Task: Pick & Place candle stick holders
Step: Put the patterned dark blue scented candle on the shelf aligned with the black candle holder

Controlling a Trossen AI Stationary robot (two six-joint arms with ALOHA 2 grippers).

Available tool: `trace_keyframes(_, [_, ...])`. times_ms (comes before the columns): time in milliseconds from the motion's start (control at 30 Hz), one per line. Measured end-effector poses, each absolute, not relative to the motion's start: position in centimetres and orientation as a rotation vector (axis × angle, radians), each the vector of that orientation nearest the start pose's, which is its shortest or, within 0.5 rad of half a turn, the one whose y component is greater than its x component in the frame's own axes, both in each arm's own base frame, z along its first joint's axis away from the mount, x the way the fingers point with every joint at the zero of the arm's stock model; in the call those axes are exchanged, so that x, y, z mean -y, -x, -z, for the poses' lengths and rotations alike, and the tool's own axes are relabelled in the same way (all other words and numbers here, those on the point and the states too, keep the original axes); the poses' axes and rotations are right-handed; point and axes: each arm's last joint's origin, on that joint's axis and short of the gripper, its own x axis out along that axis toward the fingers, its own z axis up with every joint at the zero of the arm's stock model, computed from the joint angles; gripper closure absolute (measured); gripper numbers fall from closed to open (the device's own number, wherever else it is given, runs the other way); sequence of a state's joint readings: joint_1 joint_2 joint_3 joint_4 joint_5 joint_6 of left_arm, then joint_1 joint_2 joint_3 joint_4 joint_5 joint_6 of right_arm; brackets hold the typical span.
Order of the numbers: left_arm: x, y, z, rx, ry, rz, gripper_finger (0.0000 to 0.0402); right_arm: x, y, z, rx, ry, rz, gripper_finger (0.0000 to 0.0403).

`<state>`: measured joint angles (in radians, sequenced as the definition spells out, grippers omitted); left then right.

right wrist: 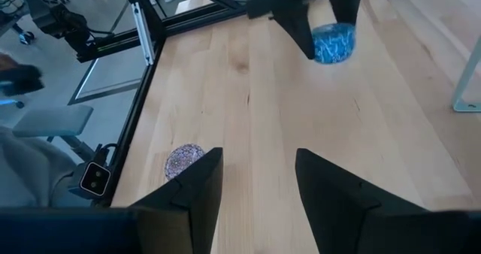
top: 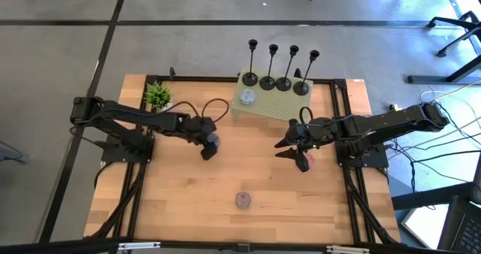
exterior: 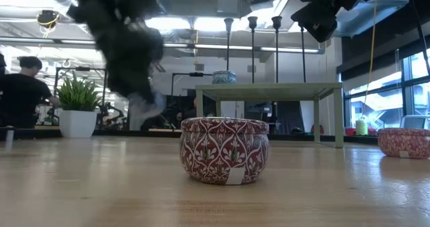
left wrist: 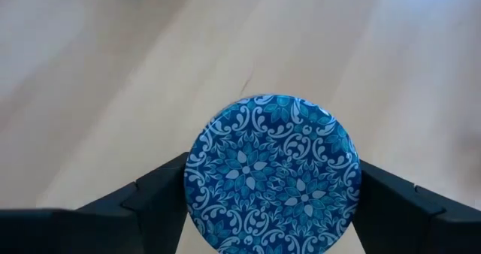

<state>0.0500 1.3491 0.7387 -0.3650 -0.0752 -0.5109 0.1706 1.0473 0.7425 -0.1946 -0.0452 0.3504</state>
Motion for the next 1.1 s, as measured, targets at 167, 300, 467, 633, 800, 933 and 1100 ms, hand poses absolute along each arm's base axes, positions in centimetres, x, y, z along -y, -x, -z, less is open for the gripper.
trace_keyframes(167, [0.3, -27.5, -24.0, -0.757, 0.273, -0.322, 0.0103, -3.9, -22.2, -27.1, -0.508, -0.306, -0.1, 0.0231])
trace_keyframes(300, [1.0, -29.2, -27.9, -0.641, 0.149, -0.314, 0.0102, -3.9, -22.3, -27.2, -0.492, -0.307, -0.102, 0.0231])
trace_keyframes(467, [1.0, -32.6, -30.0, -0.612, 0.021, -0.282, 0.0102, -3.7, -22.4, -27.5, -0.457, -0.299, -0.056, 0.0231])
trace_keyframes(633, [-0.1, -37.3, -30.0, -0.634, -0.096, -0.294, 0.0102, -3.4, -22.4, -27.5, -0.44, -0.248, 0.027, 0.0231])
trace_keyframes(800, [-2.0, -40.7, -30.1, -0.617, -0.115, -0.373, 0.0102, -2.9, -22.5, -27.6, -0.404, -0.104, 0.189, 0.0231])
trace_keyframes(933, [-3.9, -42.3, -28.8, -0.65, -0.123, -0.402, 0.0102, -2.4, -22.4, -27.7, -0.384, -0.042, 0.345, 0.0231])
trace_keyframes(1100, [-6.0, -42.9, -27.0, -0.697, -0.102, -0.438, 0.0102, -2.0, -22.4, -27.8, -0.358, -0.046, 0.422, 0.0245])
